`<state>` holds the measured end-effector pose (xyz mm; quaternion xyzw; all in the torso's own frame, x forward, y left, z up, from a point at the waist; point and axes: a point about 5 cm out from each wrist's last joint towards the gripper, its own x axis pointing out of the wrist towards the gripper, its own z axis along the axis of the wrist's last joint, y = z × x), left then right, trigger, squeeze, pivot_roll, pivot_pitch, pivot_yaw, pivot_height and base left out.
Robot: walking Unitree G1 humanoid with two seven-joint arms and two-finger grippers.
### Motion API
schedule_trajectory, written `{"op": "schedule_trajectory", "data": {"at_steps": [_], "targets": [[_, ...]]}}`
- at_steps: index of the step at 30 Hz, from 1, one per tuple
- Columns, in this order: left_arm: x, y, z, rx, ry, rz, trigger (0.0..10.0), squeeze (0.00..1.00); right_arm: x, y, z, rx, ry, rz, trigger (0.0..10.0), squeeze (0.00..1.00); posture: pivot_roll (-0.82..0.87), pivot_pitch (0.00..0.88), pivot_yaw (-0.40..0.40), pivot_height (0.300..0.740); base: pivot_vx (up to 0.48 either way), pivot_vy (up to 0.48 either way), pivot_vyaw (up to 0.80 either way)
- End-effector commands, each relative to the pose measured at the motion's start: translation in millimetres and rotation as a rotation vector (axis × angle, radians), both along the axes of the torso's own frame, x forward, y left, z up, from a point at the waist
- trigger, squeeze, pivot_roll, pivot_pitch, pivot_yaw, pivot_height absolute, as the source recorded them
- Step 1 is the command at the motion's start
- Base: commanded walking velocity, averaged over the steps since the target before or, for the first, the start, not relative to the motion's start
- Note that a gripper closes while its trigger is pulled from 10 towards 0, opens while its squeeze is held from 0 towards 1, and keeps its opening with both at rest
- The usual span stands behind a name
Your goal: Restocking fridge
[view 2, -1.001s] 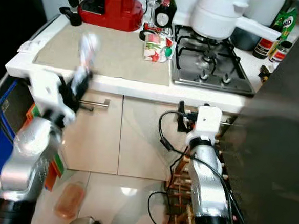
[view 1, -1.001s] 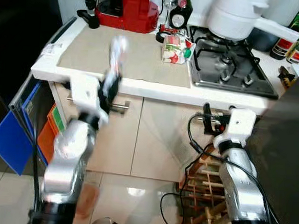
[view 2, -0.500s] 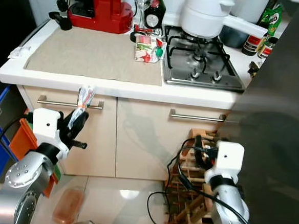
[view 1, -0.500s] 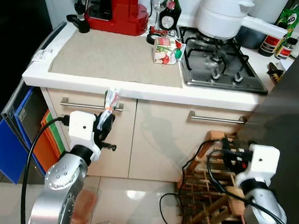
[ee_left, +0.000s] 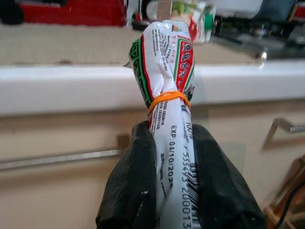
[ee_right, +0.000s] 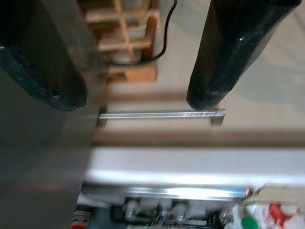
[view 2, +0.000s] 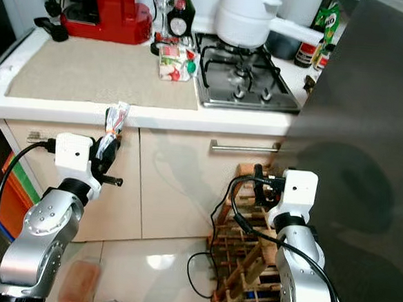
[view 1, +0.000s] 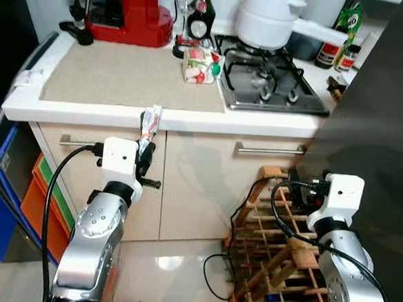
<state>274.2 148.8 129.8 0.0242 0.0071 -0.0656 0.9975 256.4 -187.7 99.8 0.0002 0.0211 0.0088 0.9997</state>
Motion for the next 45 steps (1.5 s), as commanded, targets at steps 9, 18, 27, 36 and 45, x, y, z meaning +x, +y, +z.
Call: {"op": "schedule_trajectory", "data": {"at_steps": [9, 18, 27, 36, 45], "targets": [[3.7, -2.2, 1.6, 0.018, -0.004, -0.003, 10.0, 0.0, 3.0, 7.3, -1.7, -0.006, 0.008, 0.03, 10.0, 0.05, 0.07, 0.0, -0.043, 0.74, -0.352, 0.0, 0.0], [9.9, -5.4, 11.7, 0.011, -0.059, -0.032, 10.0, 0.0, 10.9, 10.4, -1.1, -0.014, -0.002, 0.04, 10.0, 0.05, 0.07, 0.0, -0.037, 0.74, 0.292, 0.0, 0.0], [13.6, -6.4, 13.7, 0.005, -0.077, -0.034, 10.0, 0.0, 16.4, 10.1, -0.7, -0.019, -0.009, 0.041, 10.0, 0.05, 0.06, 0.0, -0.036, 0.74, 0.453, 0.0, 0.0], [14.0, -9.9, 17.4, 0.025, -0.111, -0.044, 10.0, 0.0, 17.6, 11.5, -1.0, -0.021, -0.018, 0.04, 10.0, 0.05, 0.06, 0.0, -0.033, 0.74, 0.453, 0.0, 0.0], [16.8, -15.5, 26.7, 0.049, -0.15, -0.078, 10.0, 0.0, 18.7, 13.8, -4.3, -0.021, -0.014, 0.042, 10.0, 0.05, 0.07, 0.0, -0.028, 0.74, 0.454, 0.0, 0.0]]}}
